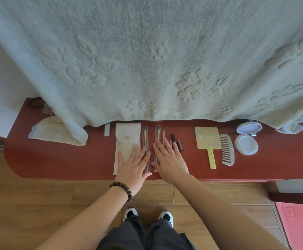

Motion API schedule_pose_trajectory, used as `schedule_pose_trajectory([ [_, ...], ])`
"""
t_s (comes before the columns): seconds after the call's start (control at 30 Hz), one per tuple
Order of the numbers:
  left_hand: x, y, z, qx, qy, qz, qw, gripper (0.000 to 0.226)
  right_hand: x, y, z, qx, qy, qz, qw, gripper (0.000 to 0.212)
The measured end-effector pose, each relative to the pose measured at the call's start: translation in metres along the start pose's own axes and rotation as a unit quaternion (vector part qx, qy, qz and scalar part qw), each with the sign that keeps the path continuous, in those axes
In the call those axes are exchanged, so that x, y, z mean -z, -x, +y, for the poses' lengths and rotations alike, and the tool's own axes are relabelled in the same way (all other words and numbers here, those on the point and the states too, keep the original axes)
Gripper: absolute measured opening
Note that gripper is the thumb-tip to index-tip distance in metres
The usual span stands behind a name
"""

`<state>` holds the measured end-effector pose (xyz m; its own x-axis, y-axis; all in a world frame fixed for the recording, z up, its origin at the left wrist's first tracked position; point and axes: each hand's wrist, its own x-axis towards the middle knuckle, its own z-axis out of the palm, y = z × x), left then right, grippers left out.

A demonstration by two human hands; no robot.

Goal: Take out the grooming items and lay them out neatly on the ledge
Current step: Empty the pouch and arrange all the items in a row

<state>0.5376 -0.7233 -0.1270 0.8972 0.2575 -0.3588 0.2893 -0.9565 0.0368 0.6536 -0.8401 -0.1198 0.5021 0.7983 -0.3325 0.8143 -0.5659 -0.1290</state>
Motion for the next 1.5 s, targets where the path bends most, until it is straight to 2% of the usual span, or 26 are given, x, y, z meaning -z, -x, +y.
schedule_pose_trajectory([
  [0.17,0.002,0.002,-0.005,-0.002,0.015,0.015,1.000,0.073,-0.001,0.003,0.008,0.024,0.011,-0.012,1.000,0.068],
  [0.3,0.003,0.002,-0.007,0.001,0.007,0.025,1.000,0.076,0.001,0.015,0.019,-0.029,-0.024,0.030,0.999,0.073],
  [0.43,0.002,0.000,-0.003,-0.005,0.002,-0.008,1.000,0.075,-0.005,0.030,0.036,-0.084,-0.056,0.029,0.995,0.061],
  [0.8,0.000,-0.007,0.004,-0.011,-0.008,-0.015,1.000,0.077,-0.014,0.024,0.023,-0.097,-0.094,0.029,0.990,0.061],
  [0.9,-0.003,-0.008,0.004,-0.011,-0.007,-0.016,1.000,0.084,-0.011,0.027,0.027,-0.110,-0.102,0.055,0.987,0.060],
  [1.03,-0.002,-0.008,0.003,-0.011,0.014,-0.014,1.000,0.086,-0.006,0.037,0.068,-0.209,-0.113,0.095,0.967,0.065],
  [1.13,-0.002,-0.008,0.004,-0.012,0.006,-0.018,1.000,0.092,-0.011,0.043,0.094,-0.265,-0.120,0.035,0.956,0.067],
  [1.33,-0.004,-0.009,0.003,-0.010,0.006,-0.015,1.000,0.099,-0.019,0.044,0.070,-0.232,-0.124,0.019,0.965,0.064],
  [1.43,-0.002,-0.009,0.003,-0.006,0.005,-0.012,1.000,0.090,-0.018,0.046,0.066,-0.221,-0.126,0.029,0.967,0.063],
  [1.5,-0.001,-0.008,0.003,0.000,0.005,-0.009,1.000,0.081,-0.016,0.053,0.077,-0.232,-0.129,0.062,0.962,0.062],
])
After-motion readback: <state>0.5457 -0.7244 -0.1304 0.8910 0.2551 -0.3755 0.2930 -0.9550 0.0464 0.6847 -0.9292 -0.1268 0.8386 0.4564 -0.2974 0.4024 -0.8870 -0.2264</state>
